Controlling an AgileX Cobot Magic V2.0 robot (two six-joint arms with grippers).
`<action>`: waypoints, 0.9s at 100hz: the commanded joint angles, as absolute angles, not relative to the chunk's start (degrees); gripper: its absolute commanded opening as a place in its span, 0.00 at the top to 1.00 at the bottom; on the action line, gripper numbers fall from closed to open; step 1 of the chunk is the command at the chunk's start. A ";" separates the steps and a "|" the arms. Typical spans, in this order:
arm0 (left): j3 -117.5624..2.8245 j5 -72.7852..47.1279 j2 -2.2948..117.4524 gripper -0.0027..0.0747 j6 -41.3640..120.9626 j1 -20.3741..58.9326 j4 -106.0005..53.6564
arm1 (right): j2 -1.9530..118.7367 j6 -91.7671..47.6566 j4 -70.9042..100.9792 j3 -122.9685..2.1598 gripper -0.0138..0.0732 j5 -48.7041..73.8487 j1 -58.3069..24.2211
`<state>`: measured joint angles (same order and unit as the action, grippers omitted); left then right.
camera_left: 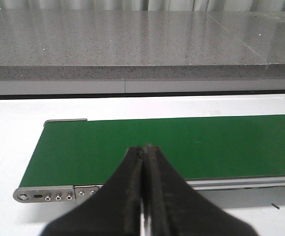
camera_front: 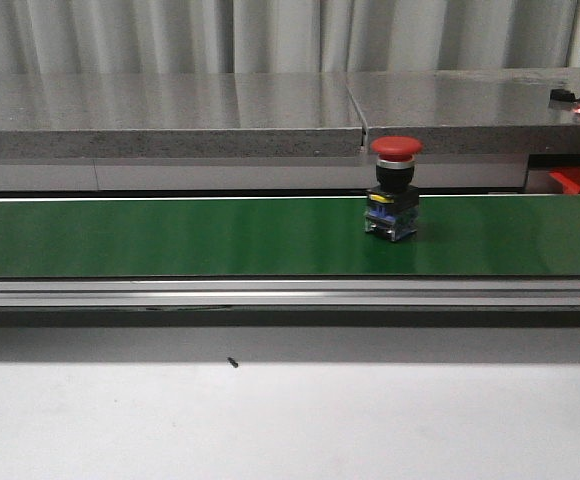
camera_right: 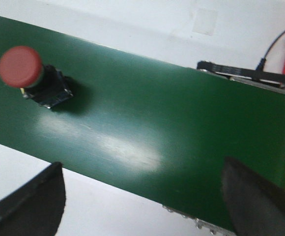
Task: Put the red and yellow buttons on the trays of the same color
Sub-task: 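Move the right gripper back over the belt toward the second red button, then lower the right gripper onto the second red button and grasp it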
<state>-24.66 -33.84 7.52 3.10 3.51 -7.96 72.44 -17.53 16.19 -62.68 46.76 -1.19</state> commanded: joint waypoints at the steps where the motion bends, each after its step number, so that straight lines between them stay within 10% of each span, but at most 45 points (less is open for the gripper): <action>1: -26.04 -29.55 8.15 0.99 2.88 3.88 -8.80 | 71.70 -18.47 17.45 -63.99 0.11 41.63 -3.18; 90: -26.04 -29.55 8.15 0.99 2.88 3.88 -8.80 | 88.71 -18.47 19.32 -67.74 0.11 32.68 -12.89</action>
<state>-24.66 -33.84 7.52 3.10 3.51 -7.96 89.92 -17.72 18.16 -64.56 35.72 -12.98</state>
